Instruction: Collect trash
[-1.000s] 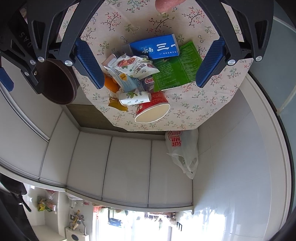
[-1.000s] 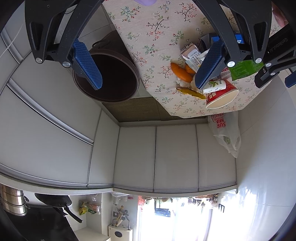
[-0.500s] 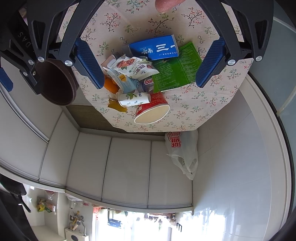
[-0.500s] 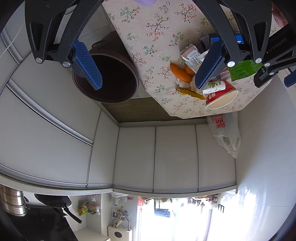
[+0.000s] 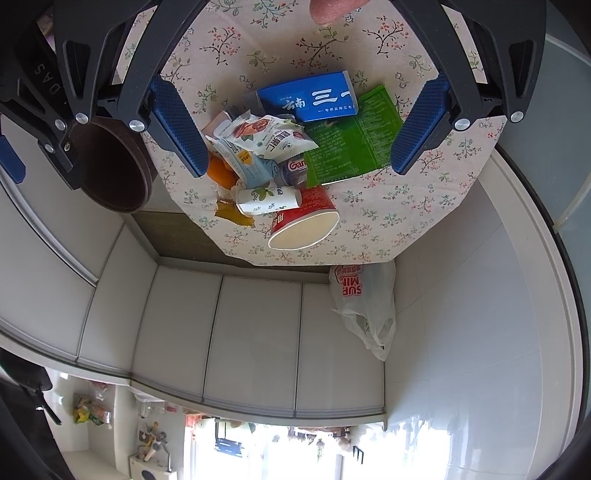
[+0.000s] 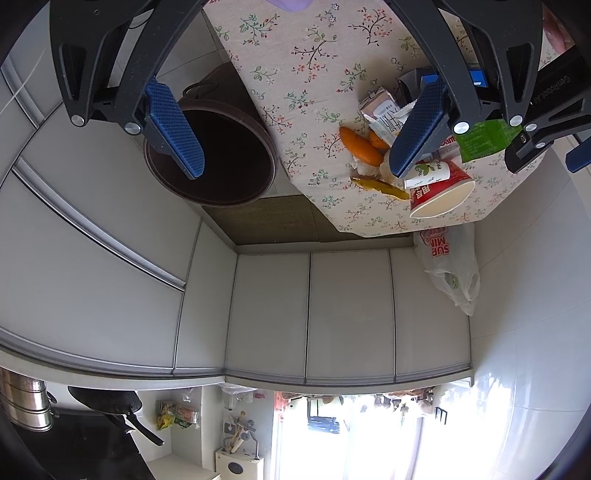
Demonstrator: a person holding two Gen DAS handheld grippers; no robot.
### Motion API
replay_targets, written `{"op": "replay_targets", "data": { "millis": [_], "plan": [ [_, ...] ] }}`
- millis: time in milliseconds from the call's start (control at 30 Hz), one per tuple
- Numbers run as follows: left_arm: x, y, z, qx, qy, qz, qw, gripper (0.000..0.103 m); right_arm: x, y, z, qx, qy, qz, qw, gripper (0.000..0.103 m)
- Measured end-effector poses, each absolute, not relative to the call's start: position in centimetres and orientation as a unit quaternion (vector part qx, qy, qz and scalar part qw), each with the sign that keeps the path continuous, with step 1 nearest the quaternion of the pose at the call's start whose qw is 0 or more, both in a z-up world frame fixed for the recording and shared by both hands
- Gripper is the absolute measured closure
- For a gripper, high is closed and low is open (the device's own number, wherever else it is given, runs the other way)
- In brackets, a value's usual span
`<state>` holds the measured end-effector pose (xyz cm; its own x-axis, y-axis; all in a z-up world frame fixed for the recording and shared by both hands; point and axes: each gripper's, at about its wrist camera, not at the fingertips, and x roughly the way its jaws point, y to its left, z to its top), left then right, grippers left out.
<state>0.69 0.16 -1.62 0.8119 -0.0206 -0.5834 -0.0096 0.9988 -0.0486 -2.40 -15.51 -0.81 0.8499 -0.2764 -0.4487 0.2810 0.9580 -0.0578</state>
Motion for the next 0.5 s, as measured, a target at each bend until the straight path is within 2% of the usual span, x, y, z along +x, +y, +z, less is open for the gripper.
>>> {"op": "replay_targets", "data": {
  "millis": [500],
  "plan": [
    [0.80, 0.15, -1.44, -0.023, 0.309, -0.003, 0.951, 0.007, -2.41, -15.49, -0.60, 0.004, 0.234, -0.143, 0.962, 0.007]
  ]
}}
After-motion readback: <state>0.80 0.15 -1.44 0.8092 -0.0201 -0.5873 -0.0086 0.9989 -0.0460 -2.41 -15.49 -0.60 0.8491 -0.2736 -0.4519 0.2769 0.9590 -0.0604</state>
